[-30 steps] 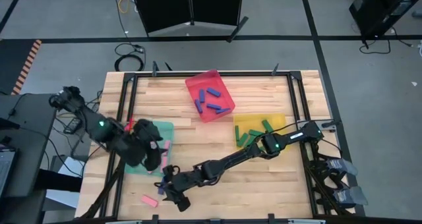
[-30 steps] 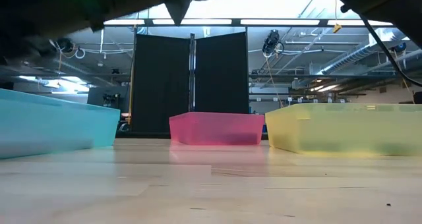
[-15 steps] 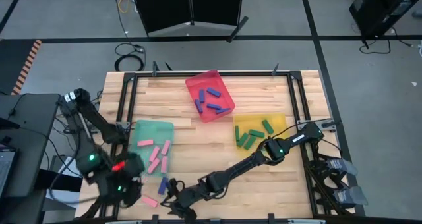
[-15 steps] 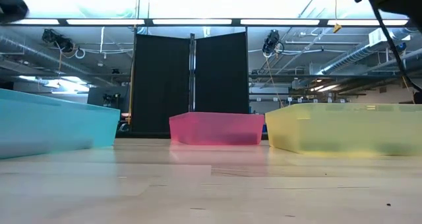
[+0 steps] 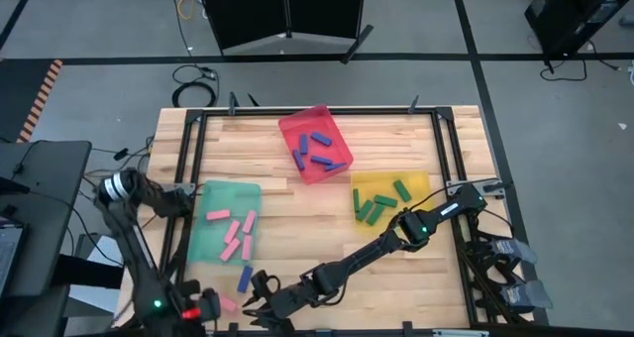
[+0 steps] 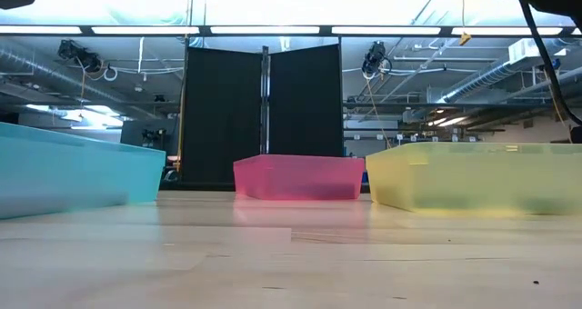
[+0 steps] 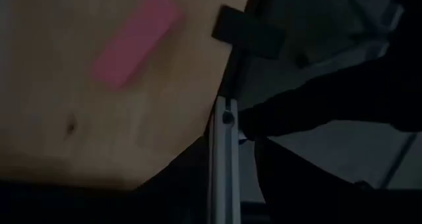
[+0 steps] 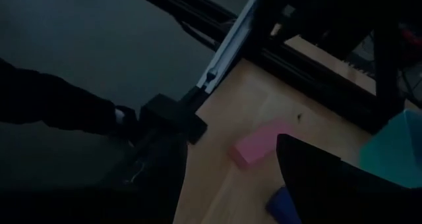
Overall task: Sort blocks
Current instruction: Adjust the pink block
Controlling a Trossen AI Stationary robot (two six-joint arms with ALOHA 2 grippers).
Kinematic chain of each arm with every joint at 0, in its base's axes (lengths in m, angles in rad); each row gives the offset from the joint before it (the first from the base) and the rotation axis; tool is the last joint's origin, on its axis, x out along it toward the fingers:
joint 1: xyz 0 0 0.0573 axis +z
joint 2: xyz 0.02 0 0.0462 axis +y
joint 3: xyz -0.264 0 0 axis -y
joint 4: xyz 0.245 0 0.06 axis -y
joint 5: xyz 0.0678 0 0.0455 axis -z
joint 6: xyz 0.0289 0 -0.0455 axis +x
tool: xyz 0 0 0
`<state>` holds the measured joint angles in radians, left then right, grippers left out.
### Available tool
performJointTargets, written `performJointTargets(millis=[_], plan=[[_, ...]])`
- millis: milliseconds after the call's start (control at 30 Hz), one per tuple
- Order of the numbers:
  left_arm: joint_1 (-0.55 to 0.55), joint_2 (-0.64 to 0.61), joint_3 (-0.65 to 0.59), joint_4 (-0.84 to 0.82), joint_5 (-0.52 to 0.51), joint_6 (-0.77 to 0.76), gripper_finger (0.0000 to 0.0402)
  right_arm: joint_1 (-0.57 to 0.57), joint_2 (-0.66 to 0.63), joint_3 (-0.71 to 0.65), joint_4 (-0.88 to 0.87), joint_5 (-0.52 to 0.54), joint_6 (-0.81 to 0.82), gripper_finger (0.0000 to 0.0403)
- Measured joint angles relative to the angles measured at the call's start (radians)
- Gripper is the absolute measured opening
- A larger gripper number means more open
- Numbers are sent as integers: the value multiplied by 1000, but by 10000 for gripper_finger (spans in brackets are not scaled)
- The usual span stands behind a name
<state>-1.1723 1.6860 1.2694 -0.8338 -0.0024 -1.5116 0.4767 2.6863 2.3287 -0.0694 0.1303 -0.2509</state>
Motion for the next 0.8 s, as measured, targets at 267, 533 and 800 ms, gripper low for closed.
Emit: performJointTargets(millis=[267, 533, 800], plan=[[-28, 137, 0, -19, -34, 20, 138, -1, -1, 0, 40, 0, 10, 246], [-41, 151, 0, -134, -153, 27, 138, -13, -1, -1, 39, 0, 21, 245], [-39, 215, 0, -98, -95, 4, 138, -11, -1, -1, 46, 14, 23, 243]])
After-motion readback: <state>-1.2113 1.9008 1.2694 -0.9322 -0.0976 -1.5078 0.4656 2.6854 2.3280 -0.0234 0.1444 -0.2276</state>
